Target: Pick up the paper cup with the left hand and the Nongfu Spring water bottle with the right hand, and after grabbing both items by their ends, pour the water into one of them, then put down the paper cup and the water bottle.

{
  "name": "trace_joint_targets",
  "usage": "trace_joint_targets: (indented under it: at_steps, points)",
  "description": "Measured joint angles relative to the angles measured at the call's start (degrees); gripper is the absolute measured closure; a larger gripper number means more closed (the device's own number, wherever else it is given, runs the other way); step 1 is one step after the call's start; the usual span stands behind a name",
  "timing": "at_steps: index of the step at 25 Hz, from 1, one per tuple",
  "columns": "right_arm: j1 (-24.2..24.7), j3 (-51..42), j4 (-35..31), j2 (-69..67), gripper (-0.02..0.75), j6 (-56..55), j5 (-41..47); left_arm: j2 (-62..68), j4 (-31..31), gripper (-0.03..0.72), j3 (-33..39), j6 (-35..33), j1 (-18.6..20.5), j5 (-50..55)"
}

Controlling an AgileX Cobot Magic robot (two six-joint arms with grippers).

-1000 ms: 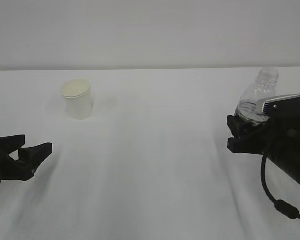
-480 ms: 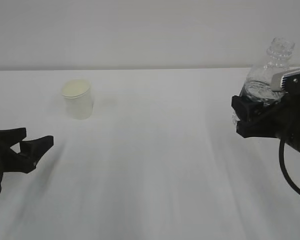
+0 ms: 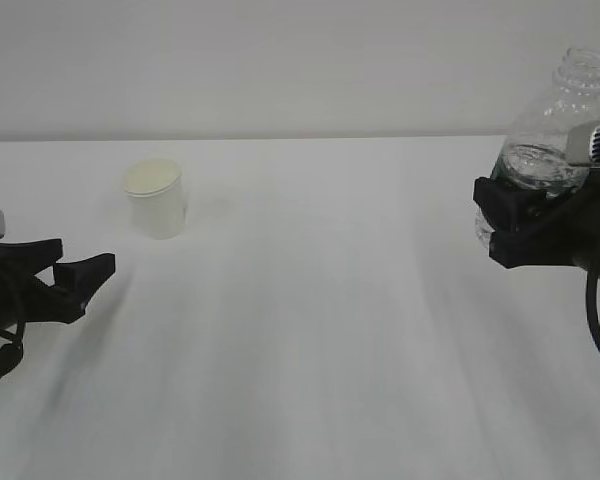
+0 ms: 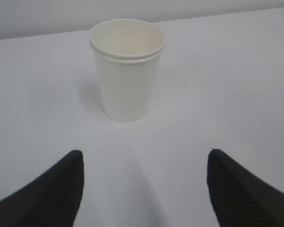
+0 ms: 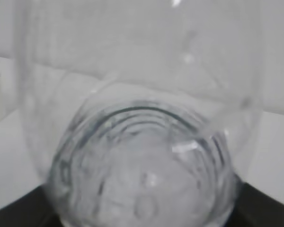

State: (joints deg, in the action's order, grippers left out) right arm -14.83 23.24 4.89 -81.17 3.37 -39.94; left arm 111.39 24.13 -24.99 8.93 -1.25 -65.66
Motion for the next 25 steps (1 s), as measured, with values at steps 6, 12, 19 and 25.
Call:
trace_joint_targets:
  at_steps: [6,12,19,25]
  points:
    - [0.0,0.0,0.9,1.3,0.287,0.0,1.9,4.3,0.0,0.102,-4.1,0.0,0.0,0.0]
    - [0.0,0.0,1.0,1.3,0.287,0.0,2.3,8.4,0.0,0.102,-7.6,0.0,0.0,0.0]
    - [0.0,0.0,1.1,1.3,0.287,0.0,2.3,8.7,0.5,0.098,-12.7,1.4,0.0,0.0]
    - [0.0,0.0,1.1,1.3,0.288,0.0,2.3,10.7,2.2,0.097,-16.9,3.4,0.0,0.0]
